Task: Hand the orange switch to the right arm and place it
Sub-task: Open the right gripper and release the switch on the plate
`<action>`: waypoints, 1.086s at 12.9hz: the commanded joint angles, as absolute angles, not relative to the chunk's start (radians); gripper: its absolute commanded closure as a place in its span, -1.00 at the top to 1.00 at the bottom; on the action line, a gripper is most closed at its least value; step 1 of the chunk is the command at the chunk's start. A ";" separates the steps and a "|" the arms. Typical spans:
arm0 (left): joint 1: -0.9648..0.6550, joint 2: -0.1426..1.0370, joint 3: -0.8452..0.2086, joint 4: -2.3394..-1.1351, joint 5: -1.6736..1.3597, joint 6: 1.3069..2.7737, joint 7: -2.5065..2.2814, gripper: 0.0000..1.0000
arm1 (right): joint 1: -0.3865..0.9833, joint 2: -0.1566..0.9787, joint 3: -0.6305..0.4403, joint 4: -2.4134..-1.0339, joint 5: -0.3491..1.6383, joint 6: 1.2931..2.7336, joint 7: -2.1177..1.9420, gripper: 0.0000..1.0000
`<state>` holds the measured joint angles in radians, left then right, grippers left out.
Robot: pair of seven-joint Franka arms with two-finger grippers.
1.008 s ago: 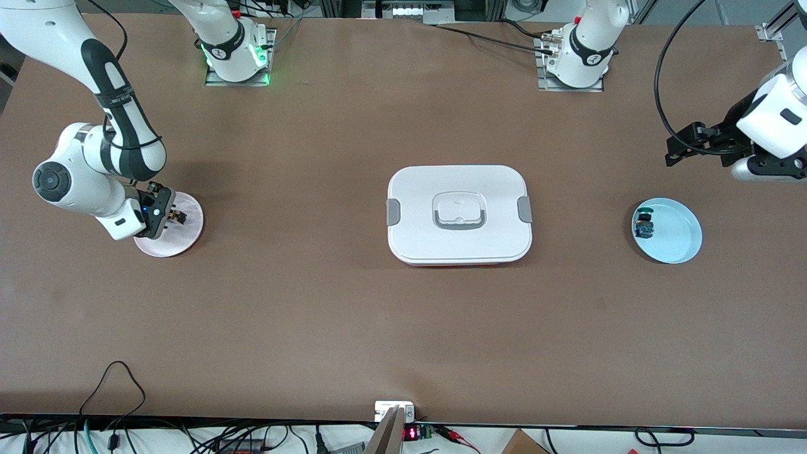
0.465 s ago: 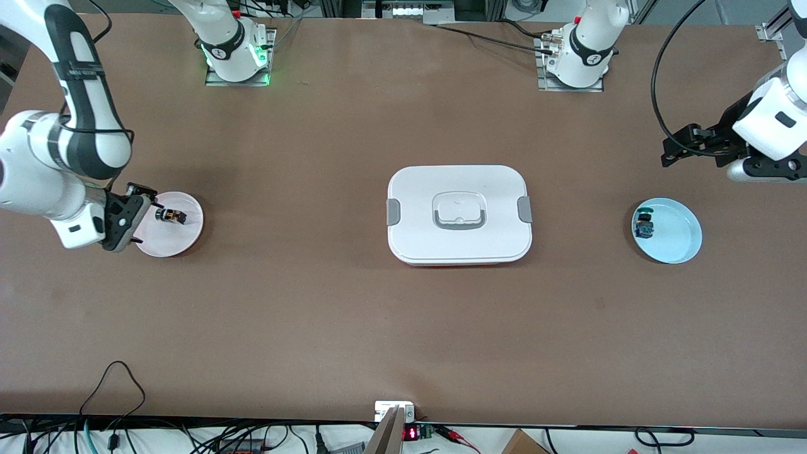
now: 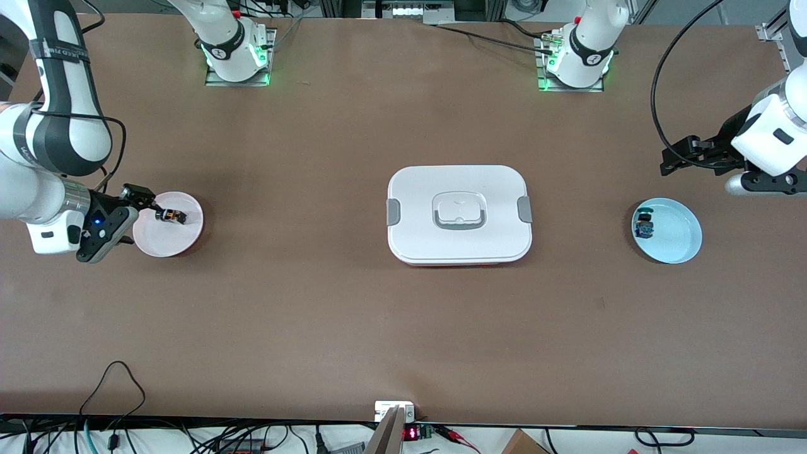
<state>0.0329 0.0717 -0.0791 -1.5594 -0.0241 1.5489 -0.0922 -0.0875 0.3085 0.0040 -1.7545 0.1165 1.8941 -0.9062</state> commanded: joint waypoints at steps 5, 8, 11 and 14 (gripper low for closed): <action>0.043 0.089 -0.069 -1.482 -0.044 1.468 -0.118 1.00 | -0.035 0.308 0.002 -1.660 0.135 1.609 -0.390 1.00; 0.037 0.100 -0.074 -1.479 -0.038 1.468 -0.117 1.00 | -0.017 0.296 0.002 -1.641 0.110 1.527 -0.209 1.00; 0.031 0.100 -0.080 -1.477 -0.038 1.468 -0.121 1.00 | 0.076 0.275 0.002 -1.580 -0.058 1.459 -0.107 1.00; 0.031 0.100 -0.080 -1.479 -0.040 1.468 -0.120 1.00 | 0.101 0.252 -0.002 -1.522 -0.135 1.450 -0.112 1.00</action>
<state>0.0345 0.0852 -0.0815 -1.5118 -0.0244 1.4883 -0.1139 0.0937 0.2698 0.0048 -1.5613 -0.0953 1.4757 -0.1203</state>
